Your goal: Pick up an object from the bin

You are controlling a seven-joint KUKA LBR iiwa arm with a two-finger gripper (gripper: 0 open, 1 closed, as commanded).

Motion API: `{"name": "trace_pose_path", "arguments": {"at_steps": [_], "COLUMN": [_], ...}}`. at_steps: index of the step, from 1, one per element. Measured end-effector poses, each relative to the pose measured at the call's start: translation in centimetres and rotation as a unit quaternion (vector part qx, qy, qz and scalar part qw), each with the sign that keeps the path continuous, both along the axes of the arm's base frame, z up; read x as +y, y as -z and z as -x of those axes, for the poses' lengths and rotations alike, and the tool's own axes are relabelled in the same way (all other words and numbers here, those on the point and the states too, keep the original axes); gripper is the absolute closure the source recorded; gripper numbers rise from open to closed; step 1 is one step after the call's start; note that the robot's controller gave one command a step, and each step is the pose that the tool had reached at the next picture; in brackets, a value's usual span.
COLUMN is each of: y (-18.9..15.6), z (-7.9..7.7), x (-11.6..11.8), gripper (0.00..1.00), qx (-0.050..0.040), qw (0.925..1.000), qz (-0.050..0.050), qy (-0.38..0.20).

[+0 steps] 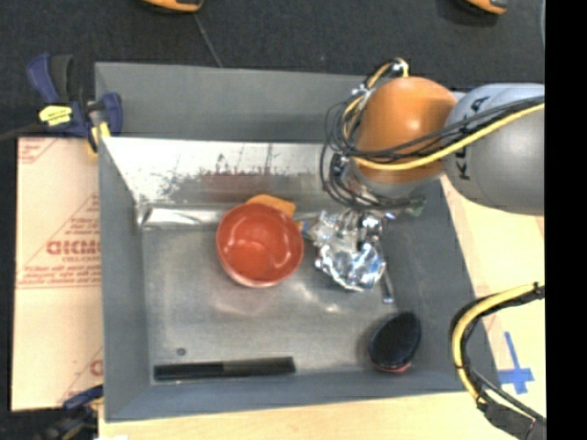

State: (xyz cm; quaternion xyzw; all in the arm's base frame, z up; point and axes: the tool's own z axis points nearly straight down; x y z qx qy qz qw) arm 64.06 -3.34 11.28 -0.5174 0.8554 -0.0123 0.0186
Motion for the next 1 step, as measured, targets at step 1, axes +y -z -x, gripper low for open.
{"name": "trace_pose_path", "arguments": {"at_steps": [1], "y": [-4.36], "z": [0.35], "x": [0.44], "gripper": [1.00], "qx": [0.0005], "qw": [0.9979], "qz": [-0.002], "qy": [0.065]}}
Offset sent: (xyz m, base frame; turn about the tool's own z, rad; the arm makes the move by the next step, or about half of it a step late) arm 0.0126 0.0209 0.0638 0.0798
